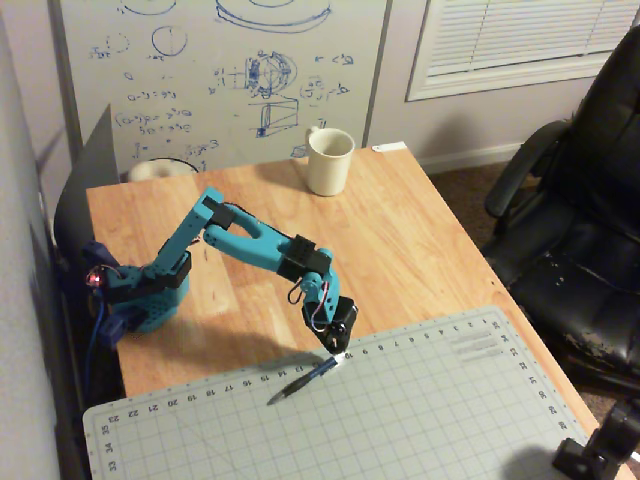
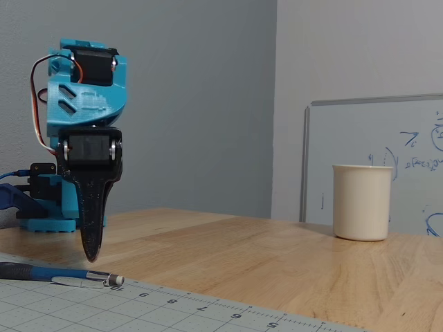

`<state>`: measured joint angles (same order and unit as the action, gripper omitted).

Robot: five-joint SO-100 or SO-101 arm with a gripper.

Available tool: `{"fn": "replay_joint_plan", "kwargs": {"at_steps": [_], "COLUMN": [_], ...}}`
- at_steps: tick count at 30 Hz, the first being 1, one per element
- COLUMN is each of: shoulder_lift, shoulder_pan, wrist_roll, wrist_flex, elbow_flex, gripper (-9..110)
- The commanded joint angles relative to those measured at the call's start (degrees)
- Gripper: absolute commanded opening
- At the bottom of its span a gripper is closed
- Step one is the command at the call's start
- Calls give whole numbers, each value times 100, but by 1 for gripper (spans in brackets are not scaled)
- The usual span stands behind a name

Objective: Touch the pen.

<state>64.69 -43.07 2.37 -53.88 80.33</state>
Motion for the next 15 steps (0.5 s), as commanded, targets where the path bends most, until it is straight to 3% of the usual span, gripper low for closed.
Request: {"fn": "replay_joint_plan", "kwargs": {"at_steps": [1,15], "shoulder_lift": [176,-167], "shoulder_pan": [-44,-229], "wrist_roll": [44,44], "wrist_flex": [97,97], "elbow_flex": [-448,-527], "gripper": [1,1]}}
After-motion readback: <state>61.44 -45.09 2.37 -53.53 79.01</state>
